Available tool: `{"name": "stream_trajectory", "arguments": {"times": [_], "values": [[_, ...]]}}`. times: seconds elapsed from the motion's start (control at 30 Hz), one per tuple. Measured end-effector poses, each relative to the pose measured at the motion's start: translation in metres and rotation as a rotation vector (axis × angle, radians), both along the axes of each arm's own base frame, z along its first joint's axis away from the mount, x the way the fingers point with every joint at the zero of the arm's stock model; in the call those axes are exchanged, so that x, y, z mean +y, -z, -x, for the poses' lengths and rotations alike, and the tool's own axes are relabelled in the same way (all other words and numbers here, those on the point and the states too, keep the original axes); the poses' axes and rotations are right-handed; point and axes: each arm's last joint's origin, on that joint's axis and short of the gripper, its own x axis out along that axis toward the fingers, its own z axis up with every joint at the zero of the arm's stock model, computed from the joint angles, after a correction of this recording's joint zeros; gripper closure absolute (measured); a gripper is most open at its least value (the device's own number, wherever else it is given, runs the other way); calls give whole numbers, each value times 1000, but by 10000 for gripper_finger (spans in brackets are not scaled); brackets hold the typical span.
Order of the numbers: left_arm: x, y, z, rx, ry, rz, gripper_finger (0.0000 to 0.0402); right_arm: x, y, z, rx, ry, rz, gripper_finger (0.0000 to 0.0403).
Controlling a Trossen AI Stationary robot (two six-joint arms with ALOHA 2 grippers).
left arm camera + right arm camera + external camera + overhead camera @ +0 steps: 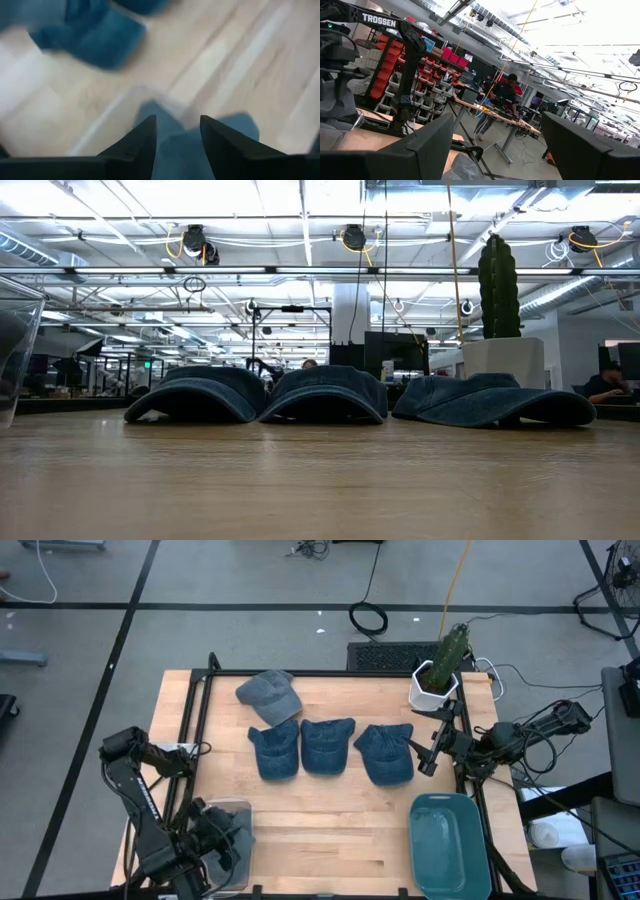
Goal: Pick & Place hat
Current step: Put the right gray cap into the transparent bin
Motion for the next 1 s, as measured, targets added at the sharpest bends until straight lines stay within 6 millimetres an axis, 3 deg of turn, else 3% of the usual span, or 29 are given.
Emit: {"name": "stream_trajectory", "arguments": {"times": [0.13, 0.33, 0.43, 0.57, 0.63, 0.77, 1.0], "values": [[4, -2, -5, -63, 24, -72, 240, 0, 0, 0, 0, 0, 0, 115], [7, -1, -18, -2, 111, -95, 259, 0, 0, 0, 0, 0, 0, 115], [-9, 0, -27, -7, 326, -69, 294, 0, 0, 0, 0, 0, 0, 115], [-43, -7, -36, -87, 689, 43, 377, 0, 0, 0, 0, 0, 0, 115], [-53, -11, -36, -130, 754, 112, 392, 0, 0, 0, 0, 0, 0, 115], [-52, -7, -25, -86, 669, 145, 398, 0, 0, 0, 0, 0, 0, 115], [-38, 23, -17, 109, 368, 96, 399, 0, 0, 0, 0, 0, 0, 115]]}}
